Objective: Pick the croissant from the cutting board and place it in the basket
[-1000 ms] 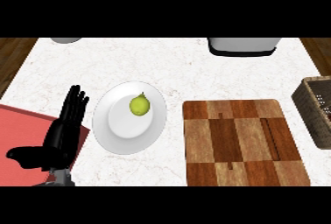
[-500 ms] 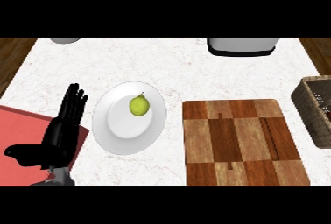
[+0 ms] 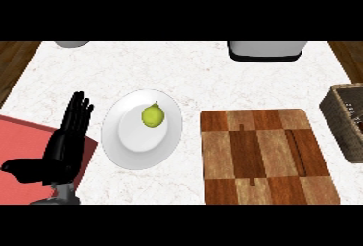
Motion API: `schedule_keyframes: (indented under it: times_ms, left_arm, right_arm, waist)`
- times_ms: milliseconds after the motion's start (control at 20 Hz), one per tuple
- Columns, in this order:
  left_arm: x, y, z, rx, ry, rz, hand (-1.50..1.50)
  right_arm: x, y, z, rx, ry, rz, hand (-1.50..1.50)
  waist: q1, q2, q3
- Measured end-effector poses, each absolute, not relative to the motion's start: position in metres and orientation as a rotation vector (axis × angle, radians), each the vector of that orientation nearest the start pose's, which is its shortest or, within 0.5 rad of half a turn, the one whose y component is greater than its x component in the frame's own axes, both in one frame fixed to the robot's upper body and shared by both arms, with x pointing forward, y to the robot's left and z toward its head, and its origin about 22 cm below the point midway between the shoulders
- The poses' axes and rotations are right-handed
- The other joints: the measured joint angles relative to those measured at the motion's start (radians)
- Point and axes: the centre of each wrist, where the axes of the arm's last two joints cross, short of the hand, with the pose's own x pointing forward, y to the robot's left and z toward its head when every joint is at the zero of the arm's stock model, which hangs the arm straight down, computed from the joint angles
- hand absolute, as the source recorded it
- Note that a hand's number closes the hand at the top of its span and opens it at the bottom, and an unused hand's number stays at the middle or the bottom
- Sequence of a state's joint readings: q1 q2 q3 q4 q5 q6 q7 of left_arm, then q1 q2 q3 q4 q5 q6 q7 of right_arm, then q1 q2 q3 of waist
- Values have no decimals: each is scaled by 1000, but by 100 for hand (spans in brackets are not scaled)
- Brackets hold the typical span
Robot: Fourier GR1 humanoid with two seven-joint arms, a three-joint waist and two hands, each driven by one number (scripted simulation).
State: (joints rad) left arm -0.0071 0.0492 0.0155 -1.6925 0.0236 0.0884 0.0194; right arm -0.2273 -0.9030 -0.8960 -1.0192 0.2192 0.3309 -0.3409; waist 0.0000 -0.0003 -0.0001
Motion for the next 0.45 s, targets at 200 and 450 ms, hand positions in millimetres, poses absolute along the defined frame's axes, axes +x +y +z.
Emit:
schedule_keyframes:
  times_ms: [200,450]
  left_arm:
    - [241,236,34,92,-1677,59,0]
    - [246,232,30,87,-1674,59,0]
  right_arm:
    - [157,-617,223,-1022,-1692,62,-150]
    - [127,-644,236,-941,-1738,42,-150]
  waist:
    - [0,0,1]
    - [1,2,2]
